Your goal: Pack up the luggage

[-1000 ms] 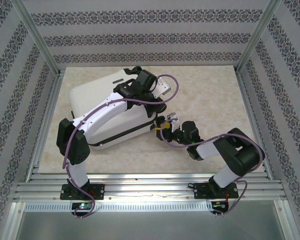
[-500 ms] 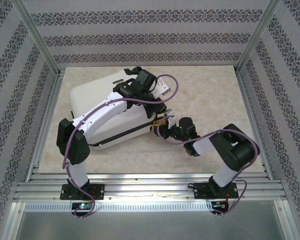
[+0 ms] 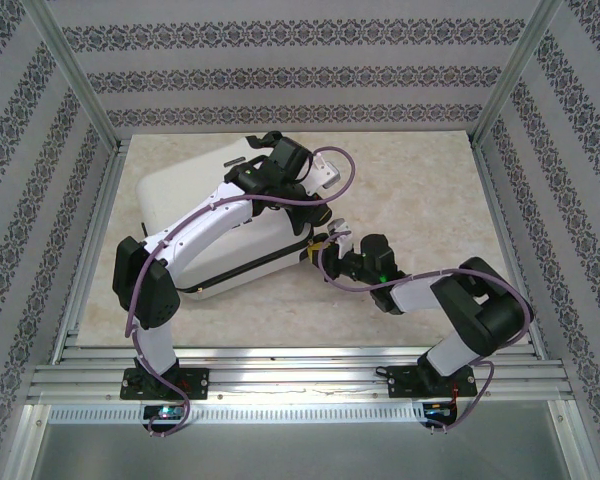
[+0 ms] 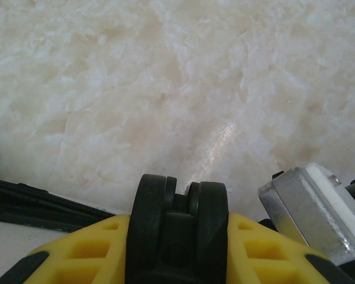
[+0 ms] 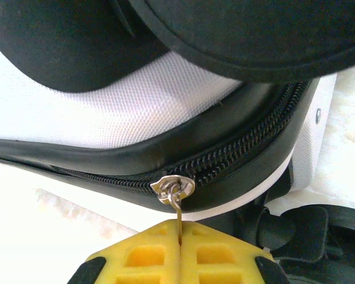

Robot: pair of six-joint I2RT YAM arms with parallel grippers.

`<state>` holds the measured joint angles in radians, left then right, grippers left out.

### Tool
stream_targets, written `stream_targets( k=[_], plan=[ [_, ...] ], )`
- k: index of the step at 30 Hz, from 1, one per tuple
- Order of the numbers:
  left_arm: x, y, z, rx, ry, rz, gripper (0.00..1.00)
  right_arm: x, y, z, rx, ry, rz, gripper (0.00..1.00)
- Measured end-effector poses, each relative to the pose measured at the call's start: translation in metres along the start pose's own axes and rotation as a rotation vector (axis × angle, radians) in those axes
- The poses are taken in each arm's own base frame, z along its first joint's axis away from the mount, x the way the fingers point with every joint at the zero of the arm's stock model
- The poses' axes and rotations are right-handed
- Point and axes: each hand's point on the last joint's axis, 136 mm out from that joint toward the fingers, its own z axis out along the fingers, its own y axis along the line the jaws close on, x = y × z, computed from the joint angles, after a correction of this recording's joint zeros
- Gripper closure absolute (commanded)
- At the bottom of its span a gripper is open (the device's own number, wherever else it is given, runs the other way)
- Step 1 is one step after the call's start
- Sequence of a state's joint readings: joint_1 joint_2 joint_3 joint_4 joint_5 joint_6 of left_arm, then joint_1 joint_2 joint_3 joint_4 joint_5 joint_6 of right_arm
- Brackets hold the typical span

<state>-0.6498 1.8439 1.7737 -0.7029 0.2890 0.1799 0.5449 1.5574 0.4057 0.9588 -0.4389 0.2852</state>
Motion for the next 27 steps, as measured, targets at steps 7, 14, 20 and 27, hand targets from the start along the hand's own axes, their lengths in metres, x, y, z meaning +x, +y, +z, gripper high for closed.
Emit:
stream_targets(
  k=[7, 14, 20, 27],
  plan=[
    [0.000, -0.004, 0.000, 0.023, -0.003, 0.000, 0.92, -0.001, -0.006, -0.005, 0.020, 0.005, 0.019, 1.00],
    [0.000, -0.012, 0.000, 0.071, -0.003, 0.014, 0.92, -0.006, -0.019, -0.009, 0.041, -0.001, 0.059, 1.00],
    [0.001, -0.018, -0.001, 0.113, -0.007, 0.042, 0.92, -0.008, -0.021, -0.009, 0.005, 0.018, 0.100, 1.00],
    [0.005, -0.022, -0.002, 0.134, 0.007, 0.092, 0.93, -0.009, -0.018, -0.002, -0.139, 0.065, 0.151, 1.00]
  ],
)
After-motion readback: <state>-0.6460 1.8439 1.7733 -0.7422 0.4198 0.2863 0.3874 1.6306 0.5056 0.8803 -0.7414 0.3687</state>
